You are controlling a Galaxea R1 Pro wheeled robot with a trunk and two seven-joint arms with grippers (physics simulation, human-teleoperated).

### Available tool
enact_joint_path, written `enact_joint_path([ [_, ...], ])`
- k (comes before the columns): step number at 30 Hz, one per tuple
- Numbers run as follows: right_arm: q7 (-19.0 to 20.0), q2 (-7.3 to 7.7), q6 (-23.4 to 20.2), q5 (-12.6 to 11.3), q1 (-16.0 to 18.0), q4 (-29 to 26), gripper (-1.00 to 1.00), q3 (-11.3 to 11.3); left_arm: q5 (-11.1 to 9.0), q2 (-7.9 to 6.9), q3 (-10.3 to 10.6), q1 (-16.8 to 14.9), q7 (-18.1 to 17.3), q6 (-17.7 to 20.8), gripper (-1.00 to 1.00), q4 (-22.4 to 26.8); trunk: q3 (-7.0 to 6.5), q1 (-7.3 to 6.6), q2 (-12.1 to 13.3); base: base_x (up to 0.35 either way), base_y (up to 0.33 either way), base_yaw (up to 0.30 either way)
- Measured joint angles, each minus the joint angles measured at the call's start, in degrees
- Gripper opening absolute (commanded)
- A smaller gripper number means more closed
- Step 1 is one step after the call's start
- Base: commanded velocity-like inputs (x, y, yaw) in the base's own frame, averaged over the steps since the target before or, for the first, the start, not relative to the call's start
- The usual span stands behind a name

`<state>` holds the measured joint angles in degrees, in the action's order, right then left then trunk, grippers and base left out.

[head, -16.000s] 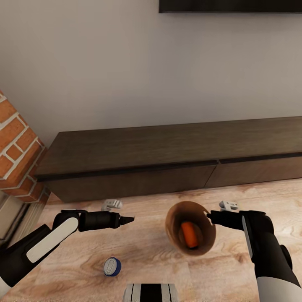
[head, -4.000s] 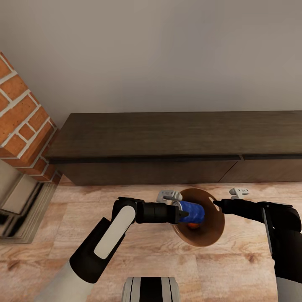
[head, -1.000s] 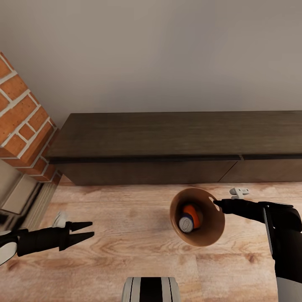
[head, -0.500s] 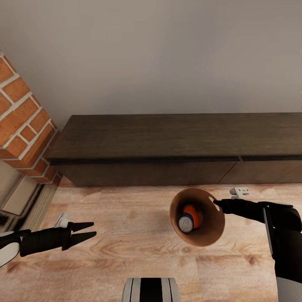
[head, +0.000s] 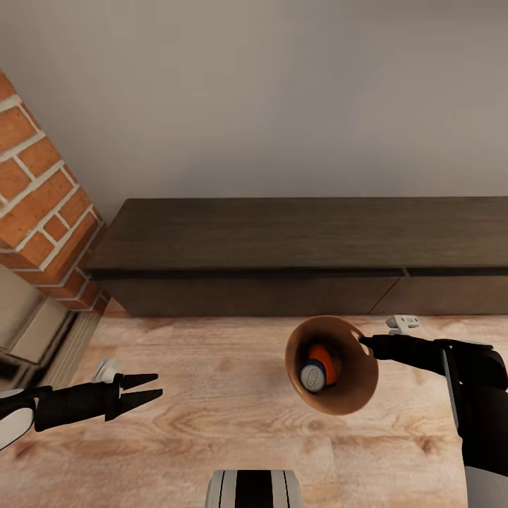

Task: Put the three can of soda from the living room inside the tash can in the kitchen.

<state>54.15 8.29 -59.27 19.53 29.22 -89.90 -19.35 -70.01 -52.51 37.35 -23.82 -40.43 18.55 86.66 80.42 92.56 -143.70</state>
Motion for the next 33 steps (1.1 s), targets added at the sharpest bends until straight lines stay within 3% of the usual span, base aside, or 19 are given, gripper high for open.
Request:
enact_joint_path([
  [33,1.92,-0.02,0.08,0.15,-0.03,0.01,-1.00,0.09,0.08,-0.05,0.00,0.00,-0.08,-0.02,1.00,0.00,-2.14,0.00,0.00,0.000,0.000,0.238],
])
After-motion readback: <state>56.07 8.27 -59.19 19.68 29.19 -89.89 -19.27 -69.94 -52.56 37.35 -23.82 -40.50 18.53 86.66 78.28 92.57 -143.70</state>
